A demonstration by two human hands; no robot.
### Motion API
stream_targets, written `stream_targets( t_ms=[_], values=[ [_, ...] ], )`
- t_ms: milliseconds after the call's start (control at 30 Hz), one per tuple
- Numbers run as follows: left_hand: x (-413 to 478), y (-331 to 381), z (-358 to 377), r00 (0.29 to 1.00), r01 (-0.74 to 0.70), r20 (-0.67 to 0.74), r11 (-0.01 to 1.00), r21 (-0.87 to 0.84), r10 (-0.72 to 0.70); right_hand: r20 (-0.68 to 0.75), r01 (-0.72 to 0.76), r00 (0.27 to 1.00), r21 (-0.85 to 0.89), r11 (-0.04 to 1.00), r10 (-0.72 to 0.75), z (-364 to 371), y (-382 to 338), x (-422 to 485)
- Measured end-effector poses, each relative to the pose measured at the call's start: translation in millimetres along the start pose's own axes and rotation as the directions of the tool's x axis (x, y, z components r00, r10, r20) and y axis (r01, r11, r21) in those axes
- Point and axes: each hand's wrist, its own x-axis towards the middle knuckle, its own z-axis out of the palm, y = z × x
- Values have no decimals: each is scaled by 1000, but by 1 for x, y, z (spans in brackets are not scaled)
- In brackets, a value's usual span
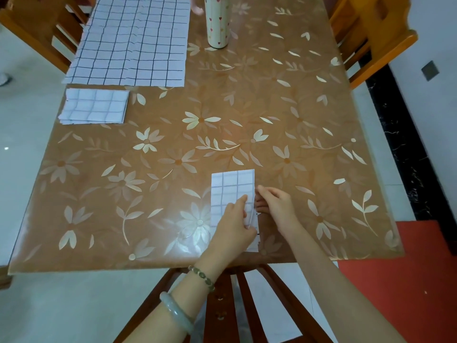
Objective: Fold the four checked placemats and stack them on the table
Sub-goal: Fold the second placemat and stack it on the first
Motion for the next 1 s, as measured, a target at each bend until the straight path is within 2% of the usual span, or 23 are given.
stream_targets(
  t_ms=[100,200,267,333,400,467,567,633,667,700,767,833,933,1000],
  values=[
    [7,-4,12,1000,3,10,999,41,-4,3,1,1000,-141,990,0,5,5,4],
    [10,-9,18,998,53,17,998,-35,-52,-52,21,998,-298,954,-39,12,9,12],
    [10,-14,14,1000,23,-7,999,-29,-23,-79,37,994,-370,928,-71,13,10,14],
    [12,-23,0,987,-98,-111,983,157,116,-77,83,988,-446,891,-131,12,11,14],
    [21,-38,-16,934,-187,-206,889,417,293,-80,130,978,-499,857,-195,11,14,14],
    [35,-55,-26,904,-201,-174,748,633,390,-72,164,969,-533,830,-237,10,18,16],
    [50,-74,-28,936,-203,-16,575,793,352,-75,224,940,-603,766,-334,13,21,17],
    [55,-84,-27,951,-197,32,523,829,308,-56,345,848,-696,630,-527,17,22,15],
    [56,-87,-26,955,-190,36,514,836,294,9,427,776,-743,515,-630,21,23,14],
    [57,-89,-26,959,-180,33,516,838,282,107,497,711,-775,390,-695,26,25,14],
    [57,-89,-24,965,-163,21,537,828,260,341,587,639,-796,151,-689,37,30,17],
    [56,-89,-22,968,-154,14,548,822,252,474,600,644,-800,11,-600,43,35,22],
    [56,-90,-21,963,-156,0,556,817,270,462,527,745,-850,0,-481,32,41,29],
    [56,-90,-22,959,-164,-1,554,816,285,445,492,779,-871,-9,-441,22,44,32]
  ],
)
